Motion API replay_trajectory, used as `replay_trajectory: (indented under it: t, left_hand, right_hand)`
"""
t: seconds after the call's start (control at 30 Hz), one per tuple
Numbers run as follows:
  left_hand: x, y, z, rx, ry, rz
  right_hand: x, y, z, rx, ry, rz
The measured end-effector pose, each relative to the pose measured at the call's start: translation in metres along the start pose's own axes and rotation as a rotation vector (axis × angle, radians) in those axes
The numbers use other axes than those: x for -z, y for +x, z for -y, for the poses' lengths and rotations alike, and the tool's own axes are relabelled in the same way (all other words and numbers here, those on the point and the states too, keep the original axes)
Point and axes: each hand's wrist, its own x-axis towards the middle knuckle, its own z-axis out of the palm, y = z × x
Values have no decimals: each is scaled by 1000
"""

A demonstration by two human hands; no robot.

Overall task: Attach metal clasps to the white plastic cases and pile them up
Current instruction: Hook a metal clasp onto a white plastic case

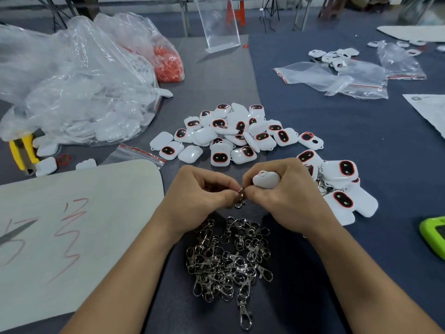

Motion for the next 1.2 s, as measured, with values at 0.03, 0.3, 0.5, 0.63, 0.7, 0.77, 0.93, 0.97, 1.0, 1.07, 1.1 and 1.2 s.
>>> replay_trajectory:
  t: [0.03, 0.3, 0.5, 0.63, 0.7, 0.77, 0.93, 0.97, 1.0, 1.07, 1.1, 1.2]
  left_hand:
    - [2, 0, -1, 1, 13, 14]
    - [8, 0, -3, 10, 60, 85]
    - [11, 1, -6, 42, 121, 125]
    - [11, 2, -7, 68, 117, 132]
    - [10, 2, -7, 70, 115, 133]
    - [9, 2, -7, 68, 115, 137]
    - [6, 1, -6, 58, 138, 79]
    - [4, 2, -5, 56, 151, 39]
    - [2, 1, -4, 54, 167, -17]
    - [0, 1, 1, 37, 245, -169]
    - [-1, 1, 3, 7, 334, -248]
    - [-3, -3, 4, -117, 654, -367]
  right_hand:
    - [0, 0, 0, 6, -7, 11]
    - [0, 0, 1, 39, -11, 44]
    - [-1, 0, 4, 73, -21, 99]
    - [-2, 0, 3, 66, 13, 96]
    - [-2, 0, 3, 59, 24, 97]
    - [-2, -1, 2, 62, 23, 99]
    - [-2, -2, 4, 66, 13, 120]
    - [-3, -2, 3, 58, -1, 109]
    - [-5, -1, 2, 32, -14, 76]
    - [-7, 0, -3, -74, -57, -25]
    - [-7, 0, -6, -133, -84, -60]
    - [-4, 0, -10, -238, -99, -59]
